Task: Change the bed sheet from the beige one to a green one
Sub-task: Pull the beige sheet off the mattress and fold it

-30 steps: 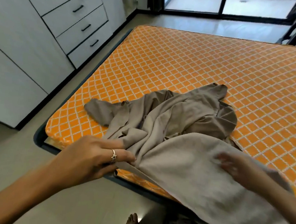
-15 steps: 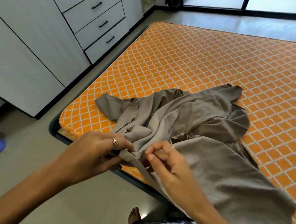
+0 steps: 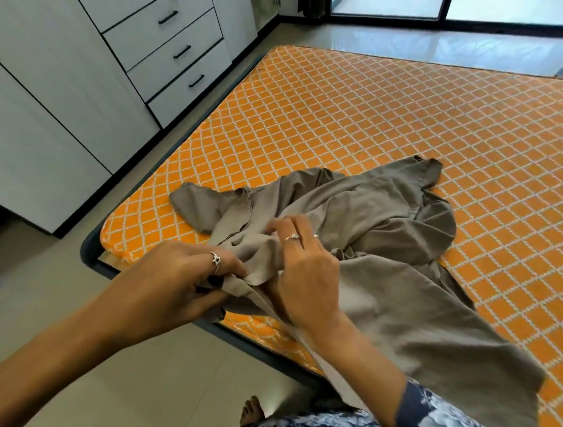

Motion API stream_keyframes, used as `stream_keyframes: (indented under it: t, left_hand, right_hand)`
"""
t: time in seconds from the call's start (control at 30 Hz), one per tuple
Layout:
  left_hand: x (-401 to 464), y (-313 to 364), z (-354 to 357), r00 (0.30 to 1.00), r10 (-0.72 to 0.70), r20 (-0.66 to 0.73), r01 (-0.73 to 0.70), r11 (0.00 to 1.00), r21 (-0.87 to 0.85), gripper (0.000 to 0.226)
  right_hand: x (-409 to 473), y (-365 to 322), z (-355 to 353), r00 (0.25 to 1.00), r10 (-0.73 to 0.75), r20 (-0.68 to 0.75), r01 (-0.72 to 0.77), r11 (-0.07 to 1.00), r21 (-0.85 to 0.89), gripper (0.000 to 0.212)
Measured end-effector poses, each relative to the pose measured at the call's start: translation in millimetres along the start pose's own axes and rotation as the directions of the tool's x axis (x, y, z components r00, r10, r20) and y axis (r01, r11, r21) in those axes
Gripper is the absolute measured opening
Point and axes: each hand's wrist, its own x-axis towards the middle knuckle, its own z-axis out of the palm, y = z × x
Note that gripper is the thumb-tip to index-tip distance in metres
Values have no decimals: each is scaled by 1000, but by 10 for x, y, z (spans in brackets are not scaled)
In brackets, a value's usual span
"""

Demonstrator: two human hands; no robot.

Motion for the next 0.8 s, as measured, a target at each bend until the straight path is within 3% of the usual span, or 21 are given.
stream_keyframes:
  t: [0.13, 0.23, 0.4, 0.5, 0.57, 0.63, 0.73, 0.8]
  left_hand:
    - [60, 17, -113, 998, 14, -69, -16, 1000, -27, 26]
    - [39, -13, -292, 988, -41, -148, 34, 998, -53, 35]
    - [-57, -87, -505, 949, -149, -278, 158, 987, 13, 26]
    - [-58, -114, -538, 954, -156, -255, 167, 986, 25, 22]
    - [-33, -124, -518, 962, -153, -225, 165, 986, 33, 23]
    - [31, -135, -487, 965, -136, -224, 155, 985, 70, 26]
    - [189, -128, -503, 967, -101, -234, 129, 986, 105, 17]
    - [282, -147, -549, 965, -85, -247, 110, 990, 88, 15]
  right_hand:
    - [61, 481, 68, 995, 103, 3, -102, 982, -161, 43]
    - [59, 1096, -32, 953, 297, 57, -269, 918, -292, 48]
    - [155, 2030, -422, 831, 556, 11, -518, 782, -347, 31]
    - [364, 2312, -589, 748, 646, 149, -567, 740, -362, 24]
    - [651, 2479, -814, 735, 650, 193, -550, 738, -390, 24]
    - [1114, 2527, -1227, 769, 635, 69, -572, 732, -370, 26]
    - [1784, 2332, -2005, 841, 460, -284, -541, 721, -434, 30]
    - [1978, 2208, -2404, 796, 320, -514, -563, 704, -433, 33]
